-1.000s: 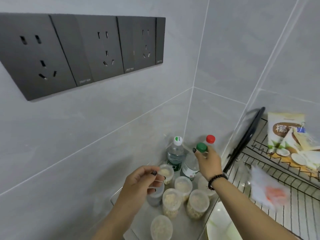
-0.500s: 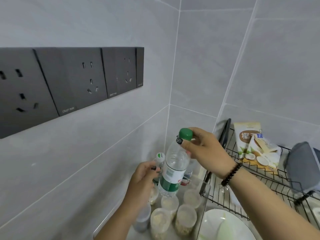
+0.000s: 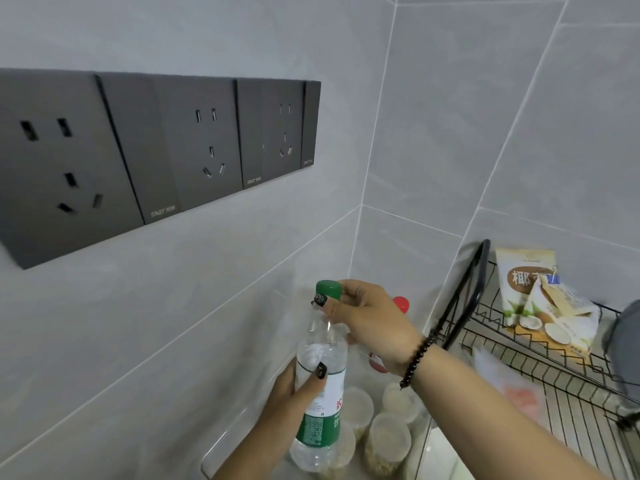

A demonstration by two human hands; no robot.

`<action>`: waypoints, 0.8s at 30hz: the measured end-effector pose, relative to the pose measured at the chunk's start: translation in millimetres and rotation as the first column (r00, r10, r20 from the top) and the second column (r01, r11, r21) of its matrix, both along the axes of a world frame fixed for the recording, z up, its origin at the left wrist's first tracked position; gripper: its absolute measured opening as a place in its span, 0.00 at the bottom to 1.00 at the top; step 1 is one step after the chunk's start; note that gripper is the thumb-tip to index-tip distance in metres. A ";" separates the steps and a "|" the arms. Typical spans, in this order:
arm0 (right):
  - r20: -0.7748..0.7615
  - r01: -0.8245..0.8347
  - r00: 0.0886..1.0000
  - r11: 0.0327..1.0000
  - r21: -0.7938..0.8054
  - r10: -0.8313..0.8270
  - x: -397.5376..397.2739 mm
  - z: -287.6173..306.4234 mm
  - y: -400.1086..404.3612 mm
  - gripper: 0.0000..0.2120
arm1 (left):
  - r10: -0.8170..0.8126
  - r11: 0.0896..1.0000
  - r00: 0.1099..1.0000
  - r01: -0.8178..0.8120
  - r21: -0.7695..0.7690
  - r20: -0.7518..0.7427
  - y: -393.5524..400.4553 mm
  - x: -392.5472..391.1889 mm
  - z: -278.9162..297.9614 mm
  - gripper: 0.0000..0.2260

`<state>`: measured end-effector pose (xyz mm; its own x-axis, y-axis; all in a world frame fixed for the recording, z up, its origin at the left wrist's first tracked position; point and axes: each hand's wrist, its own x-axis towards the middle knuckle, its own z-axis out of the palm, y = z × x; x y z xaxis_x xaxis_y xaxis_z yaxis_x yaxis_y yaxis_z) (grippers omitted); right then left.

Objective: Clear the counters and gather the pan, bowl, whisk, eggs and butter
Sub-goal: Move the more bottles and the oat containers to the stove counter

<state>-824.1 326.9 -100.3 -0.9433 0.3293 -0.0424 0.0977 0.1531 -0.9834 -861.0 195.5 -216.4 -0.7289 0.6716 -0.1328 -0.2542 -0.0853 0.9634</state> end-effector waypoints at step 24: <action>0.136 0.218 0.949 0.904 0.367 -0.284 -52.8 -159.4 42.1 0.31 | 0.132 0.990 0.983 -0.136 0.023 0.131 -33.4 1.5 1.0 0.51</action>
